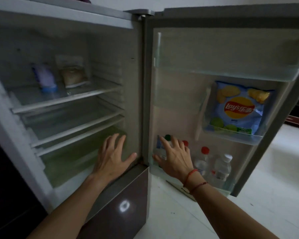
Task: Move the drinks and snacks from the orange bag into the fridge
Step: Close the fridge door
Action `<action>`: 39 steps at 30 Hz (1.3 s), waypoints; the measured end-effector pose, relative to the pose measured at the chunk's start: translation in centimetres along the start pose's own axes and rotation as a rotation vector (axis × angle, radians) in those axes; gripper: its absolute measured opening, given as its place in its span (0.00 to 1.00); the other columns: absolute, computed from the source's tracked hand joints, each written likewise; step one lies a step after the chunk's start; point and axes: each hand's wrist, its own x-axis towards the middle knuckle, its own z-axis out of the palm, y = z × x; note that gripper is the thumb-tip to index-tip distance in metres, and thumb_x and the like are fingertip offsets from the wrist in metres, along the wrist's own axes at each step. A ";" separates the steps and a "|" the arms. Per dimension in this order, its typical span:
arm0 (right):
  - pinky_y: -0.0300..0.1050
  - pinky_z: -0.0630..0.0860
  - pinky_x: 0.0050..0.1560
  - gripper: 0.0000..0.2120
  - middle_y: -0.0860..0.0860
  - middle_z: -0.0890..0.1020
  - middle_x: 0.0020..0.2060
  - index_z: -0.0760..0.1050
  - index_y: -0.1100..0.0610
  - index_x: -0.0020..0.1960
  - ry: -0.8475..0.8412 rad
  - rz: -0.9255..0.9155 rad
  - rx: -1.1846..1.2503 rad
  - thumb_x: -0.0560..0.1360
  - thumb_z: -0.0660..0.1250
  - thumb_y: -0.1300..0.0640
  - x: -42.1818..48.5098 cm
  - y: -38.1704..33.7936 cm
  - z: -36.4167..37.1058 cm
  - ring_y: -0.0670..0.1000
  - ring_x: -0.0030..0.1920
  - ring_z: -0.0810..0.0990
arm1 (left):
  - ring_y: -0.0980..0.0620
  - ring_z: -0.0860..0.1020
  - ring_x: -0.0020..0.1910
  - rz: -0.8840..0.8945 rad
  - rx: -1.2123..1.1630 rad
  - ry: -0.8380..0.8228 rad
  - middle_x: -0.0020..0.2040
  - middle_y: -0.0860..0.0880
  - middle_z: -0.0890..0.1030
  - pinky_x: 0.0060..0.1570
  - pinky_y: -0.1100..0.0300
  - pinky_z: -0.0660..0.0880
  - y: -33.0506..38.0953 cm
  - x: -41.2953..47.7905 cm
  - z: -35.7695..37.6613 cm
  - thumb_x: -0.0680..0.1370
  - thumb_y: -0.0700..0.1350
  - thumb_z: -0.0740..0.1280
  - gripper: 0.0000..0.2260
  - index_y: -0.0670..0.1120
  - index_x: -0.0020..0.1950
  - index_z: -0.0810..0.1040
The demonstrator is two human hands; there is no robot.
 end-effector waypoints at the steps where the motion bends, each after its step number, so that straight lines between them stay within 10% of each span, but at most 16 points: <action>1: 0.62 0.62 0.73 0.37 0.58 0.58 0.79 0.50 0.42 0.81 -0.002 -0.029 0.009 0.77 0.56 0.31 0.3 -0.7 0.1 0.63 0.76 0.61 | 0.43 0.62 0.73 -0.030 0.017 0.012 0.75 0.44 0.64 0.70 0.46 0.66 -0.7 -0.5 -0.7 0.71 0.72 0.52 0.40 0.47 0.76 0.65; 39: 0.62 0.61 0.73 0.37 0.59 0.59 0.78 0.51 0.41 0.81 -0.026 -0.311 -0.016 0.77 0.56 0.29 -14.4 -7.1 -2.7 0.62 0.76 0.60 | 0.42 0.63 0.73 -0.292 0.231 0.098 0.73 0.44 0.65 0.68 0.46 0.67 0.1 -23.5 -11.5 0.73 0.69 0.52 0.38 0.46 0.75 0.65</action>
